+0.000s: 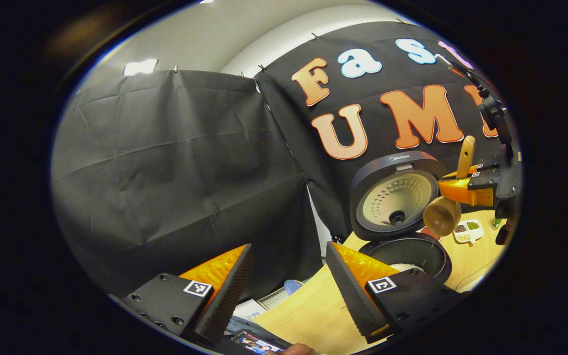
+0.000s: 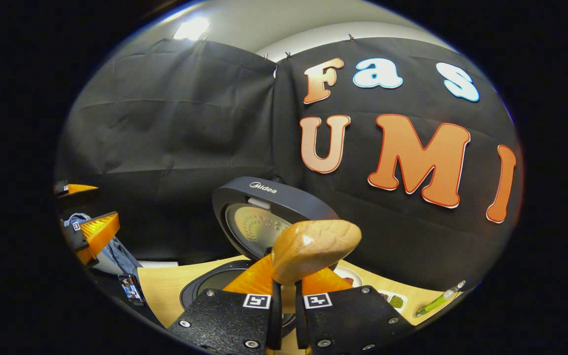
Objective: Close the left gripper, press the button to open the rice cooker; take a wooden spoon from the chopstick holder with the right hand, scoop a spoonful of rice and pour it into the rice cooker, then put the wooden spoon back into the chopstick holder.
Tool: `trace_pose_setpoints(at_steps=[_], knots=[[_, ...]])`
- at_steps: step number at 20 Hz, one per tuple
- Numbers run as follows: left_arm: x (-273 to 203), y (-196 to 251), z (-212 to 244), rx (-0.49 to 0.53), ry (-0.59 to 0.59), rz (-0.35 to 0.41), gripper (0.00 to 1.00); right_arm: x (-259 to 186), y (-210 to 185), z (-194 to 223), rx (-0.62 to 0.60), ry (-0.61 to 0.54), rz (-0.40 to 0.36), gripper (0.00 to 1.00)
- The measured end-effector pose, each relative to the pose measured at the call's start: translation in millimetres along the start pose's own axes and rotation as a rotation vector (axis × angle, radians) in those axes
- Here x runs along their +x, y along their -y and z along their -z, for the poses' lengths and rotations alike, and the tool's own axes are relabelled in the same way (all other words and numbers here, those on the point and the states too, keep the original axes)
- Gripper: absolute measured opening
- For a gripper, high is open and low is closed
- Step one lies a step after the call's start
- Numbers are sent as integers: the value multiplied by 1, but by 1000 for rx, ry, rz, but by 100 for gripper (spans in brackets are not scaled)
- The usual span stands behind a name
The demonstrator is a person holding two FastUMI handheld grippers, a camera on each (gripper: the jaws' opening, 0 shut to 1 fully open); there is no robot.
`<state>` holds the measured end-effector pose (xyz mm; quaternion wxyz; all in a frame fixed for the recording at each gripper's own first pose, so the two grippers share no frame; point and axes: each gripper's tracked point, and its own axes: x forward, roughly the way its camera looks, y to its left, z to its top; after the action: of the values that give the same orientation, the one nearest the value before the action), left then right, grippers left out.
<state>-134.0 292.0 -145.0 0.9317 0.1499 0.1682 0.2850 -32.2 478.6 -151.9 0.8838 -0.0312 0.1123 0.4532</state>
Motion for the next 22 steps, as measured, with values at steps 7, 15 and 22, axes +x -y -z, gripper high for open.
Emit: trace_pose_setpoints(at_steps=[7,15,22], knots=[[-6,-3,2,-2,-6,-13,100,-8,3,-5,345,-39,-81,10],[1,21,-8,-2,6,32,95,-60,70,2,640,-36,-22,11],[1,83,-25,28,40,161,100,-129,141,67,715,-96,183,10]])
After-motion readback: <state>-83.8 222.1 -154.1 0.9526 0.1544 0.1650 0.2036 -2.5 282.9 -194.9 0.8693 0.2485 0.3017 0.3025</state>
